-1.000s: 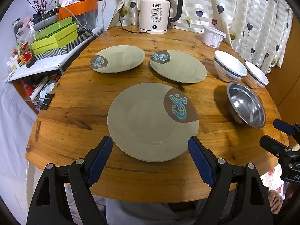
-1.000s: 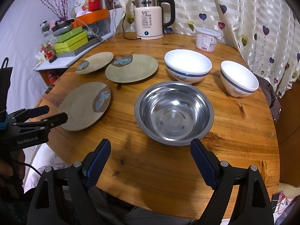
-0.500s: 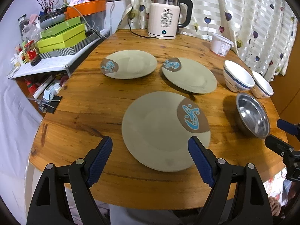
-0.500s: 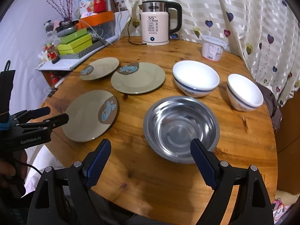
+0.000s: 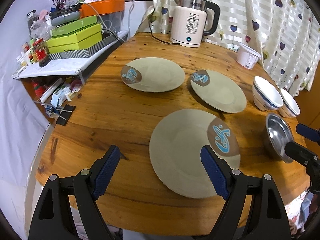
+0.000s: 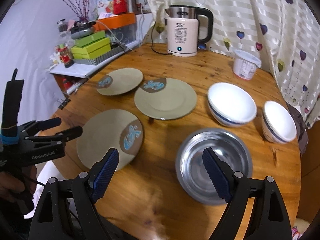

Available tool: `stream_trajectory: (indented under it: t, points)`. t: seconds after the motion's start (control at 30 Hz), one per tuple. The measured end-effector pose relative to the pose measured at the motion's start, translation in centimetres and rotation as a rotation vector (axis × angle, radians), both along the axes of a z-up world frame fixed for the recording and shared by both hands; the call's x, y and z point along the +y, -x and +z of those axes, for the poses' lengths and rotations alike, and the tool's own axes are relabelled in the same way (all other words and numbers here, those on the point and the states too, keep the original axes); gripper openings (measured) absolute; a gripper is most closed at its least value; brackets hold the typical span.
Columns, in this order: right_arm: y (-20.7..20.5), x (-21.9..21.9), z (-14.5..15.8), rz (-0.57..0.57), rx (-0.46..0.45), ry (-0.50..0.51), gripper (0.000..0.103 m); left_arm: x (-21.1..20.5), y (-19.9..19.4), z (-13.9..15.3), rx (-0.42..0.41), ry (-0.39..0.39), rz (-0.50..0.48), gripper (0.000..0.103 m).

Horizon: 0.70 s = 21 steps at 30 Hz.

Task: Organize plates and bowls
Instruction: 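Move the left gripper toward the rim of the nearest beige plate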

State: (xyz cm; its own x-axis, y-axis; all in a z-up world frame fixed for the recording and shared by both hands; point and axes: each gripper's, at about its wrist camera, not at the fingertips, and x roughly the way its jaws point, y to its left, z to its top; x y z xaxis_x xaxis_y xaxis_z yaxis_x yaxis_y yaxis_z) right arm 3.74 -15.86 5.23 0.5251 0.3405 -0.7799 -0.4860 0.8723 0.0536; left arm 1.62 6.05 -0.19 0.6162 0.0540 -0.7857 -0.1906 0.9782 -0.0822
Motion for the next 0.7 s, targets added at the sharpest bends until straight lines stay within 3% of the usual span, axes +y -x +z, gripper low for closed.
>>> stream_trajectory:
  t: [0.7]
  points:
    - [-7.4, 6.7, 0.6, 0.130, 0.032, -0.010, 0.077, 5.0, -4.7, -0.1, -0.016, 0.068, 0.051, 0.083]
